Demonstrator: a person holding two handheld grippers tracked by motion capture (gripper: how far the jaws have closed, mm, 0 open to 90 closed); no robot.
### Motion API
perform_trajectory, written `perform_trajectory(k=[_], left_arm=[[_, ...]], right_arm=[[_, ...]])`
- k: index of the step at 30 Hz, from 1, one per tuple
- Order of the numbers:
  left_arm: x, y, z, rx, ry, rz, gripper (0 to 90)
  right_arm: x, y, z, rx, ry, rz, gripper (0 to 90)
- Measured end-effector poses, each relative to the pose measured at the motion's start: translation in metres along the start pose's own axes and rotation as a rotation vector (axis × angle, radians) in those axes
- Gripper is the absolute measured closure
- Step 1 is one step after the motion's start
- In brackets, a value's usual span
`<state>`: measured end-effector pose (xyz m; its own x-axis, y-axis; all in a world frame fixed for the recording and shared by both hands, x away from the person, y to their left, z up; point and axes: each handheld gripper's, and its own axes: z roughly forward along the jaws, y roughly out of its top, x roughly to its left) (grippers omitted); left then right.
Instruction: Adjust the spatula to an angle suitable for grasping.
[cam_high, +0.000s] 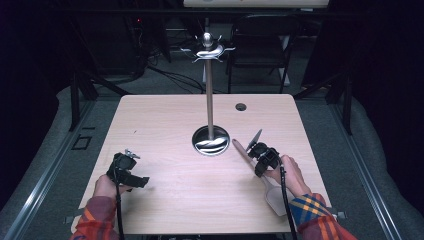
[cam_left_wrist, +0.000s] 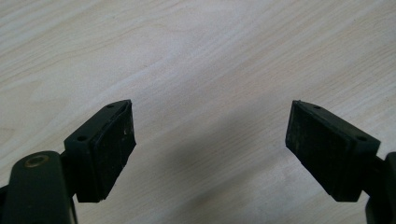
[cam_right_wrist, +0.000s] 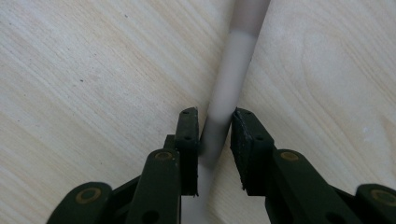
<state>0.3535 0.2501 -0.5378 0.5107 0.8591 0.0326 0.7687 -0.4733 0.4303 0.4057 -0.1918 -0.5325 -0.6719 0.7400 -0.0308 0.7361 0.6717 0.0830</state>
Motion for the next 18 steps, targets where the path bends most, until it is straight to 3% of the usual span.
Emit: perform_trajectory(k=[4,6,8,13,18], left_arm=[[-0.001,0.000,0.000,0.002,0.000,0.002,15.8],[-0.001,0.000,0.000,0.004,0.000,0.001,15.8],[-0.001,0.000,0.000,0.004,0.000,0.001,15.8],[-0.001,0.001,0.001,0.008,-0.002,0.003,15.7],[-0.001,0.001,0.002,0.010,-0.001,0.005,15.8]], right_arm=[[-0.001,0.000,-0.002,-0.031,0.009,0.038,69.7],[-0.002,0.001,-0.003,-0.082,0.036,0.068,67.6],[-0.002,0.003,-0.004,-0.103,0.032,0.084,65.2],[-0.004,0.009,0.000,-0.107,0.019,0.102,62.1],[-0.007,0.016,0.005,-0.125,0.016,0.126,65.0]])
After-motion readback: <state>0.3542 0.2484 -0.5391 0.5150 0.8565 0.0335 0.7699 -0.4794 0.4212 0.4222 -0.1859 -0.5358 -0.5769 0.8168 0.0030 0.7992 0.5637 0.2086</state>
